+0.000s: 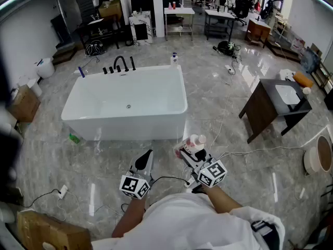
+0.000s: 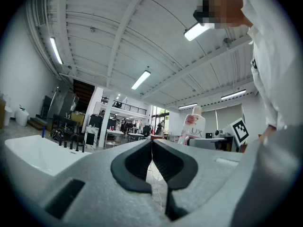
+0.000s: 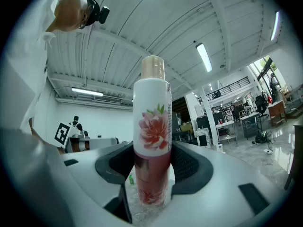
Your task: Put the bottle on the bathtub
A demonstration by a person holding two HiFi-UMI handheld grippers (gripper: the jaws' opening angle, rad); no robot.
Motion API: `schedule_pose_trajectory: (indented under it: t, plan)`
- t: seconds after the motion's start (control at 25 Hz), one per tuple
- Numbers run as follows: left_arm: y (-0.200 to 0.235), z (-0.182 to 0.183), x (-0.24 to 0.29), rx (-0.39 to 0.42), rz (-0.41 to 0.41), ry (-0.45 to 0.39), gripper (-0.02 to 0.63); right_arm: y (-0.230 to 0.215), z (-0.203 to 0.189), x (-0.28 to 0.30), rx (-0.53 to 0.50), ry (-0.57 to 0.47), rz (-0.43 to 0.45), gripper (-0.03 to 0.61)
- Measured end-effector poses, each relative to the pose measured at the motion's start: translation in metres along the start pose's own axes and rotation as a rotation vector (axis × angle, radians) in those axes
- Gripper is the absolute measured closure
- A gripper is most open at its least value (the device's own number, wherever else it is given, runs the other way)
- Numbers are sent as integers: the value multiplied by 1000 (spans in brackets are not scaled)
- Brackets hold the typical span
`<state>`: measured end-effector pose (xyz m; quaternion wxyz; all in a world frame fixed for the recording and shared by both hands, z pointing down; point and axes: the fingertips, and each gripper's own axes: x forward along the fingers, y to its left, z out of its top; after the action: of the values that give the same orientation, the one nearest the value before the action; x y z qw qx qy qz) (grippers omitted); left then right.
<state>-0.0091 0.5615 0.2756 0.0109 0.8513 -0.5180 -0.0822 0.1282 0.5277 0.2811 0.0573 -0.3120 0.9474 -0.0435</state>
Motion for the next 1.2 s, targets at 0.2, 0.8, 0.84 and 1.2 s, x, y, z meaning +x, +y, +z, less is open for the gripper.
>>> schedule_pose_trajectory:
  t: [0.2,0.8,0.84,1.2]
  plan:
    - [1,-11,-1,-36,-1,33,598,0,-3,-2,-2,11,-1,353]
    - [-10,-48,36,-119,-18,144,598,-50,0,-25,76,-31,7,351]
    - [-10,-51,38,-121,-14,154,598,-56,-1,-27,78,-29,-2,351]
    - [-13,-79,60,-173,1,231,598,-99,-24,-40,101,61,-83,351]
